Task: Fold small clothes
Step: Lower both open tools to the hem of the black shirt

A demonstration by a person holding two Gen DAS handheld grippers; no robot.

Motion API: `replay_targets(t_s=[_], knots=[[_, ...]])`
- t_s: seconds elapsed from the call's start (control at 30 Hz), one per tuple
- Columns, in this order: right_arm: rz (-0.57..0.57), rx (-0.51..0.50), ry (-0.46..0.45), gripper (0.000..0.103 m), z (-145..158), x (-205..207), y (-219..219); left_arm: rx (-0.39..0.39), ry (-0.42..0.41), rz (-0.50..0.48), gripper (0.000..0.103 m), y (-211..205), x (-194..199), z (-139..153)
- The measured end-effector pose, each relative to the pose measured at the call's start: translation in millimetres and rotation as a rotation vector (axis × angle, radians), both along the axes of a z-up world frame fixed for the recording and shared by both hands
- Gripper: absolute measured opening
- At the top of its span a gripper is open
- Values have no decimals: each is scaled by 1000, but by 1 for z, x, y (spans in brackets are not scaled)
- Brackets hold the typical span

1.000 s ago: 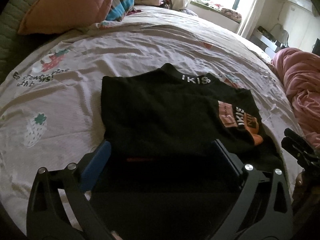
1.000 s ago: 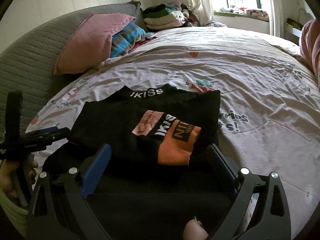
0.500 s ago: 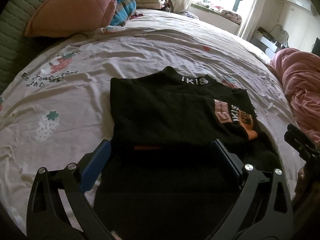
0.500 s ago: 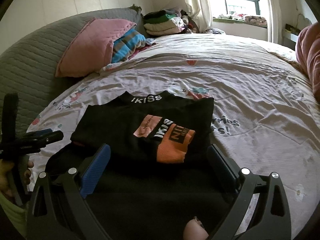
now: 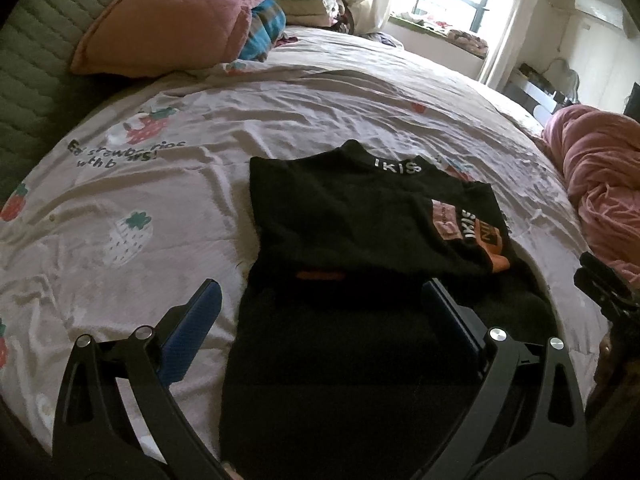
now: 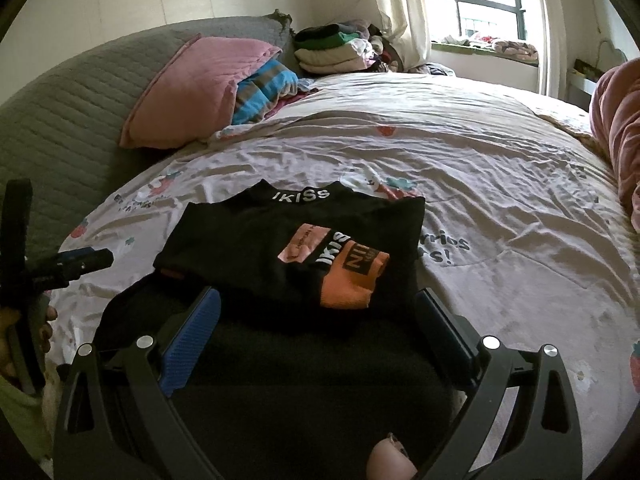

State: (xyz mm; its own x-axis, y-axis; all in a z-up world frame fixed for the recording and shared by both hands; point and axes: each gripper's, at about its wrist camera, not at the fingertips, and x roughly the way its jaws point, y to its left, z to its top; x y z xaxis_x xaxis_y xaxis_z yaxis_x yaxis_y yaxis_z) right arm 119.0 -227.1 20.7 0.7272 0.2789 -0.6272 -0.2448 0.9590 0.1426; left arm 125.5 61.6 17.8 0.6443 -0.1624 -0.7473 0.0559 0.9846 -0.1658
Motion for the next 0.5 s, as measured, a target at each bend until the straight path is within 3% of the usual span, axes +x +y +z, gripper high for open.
replay_targets(t_s=[0.5], knots=[[24,-40,29,97,-7,-29,1,-17,34,72,93,41,-37,-7]])
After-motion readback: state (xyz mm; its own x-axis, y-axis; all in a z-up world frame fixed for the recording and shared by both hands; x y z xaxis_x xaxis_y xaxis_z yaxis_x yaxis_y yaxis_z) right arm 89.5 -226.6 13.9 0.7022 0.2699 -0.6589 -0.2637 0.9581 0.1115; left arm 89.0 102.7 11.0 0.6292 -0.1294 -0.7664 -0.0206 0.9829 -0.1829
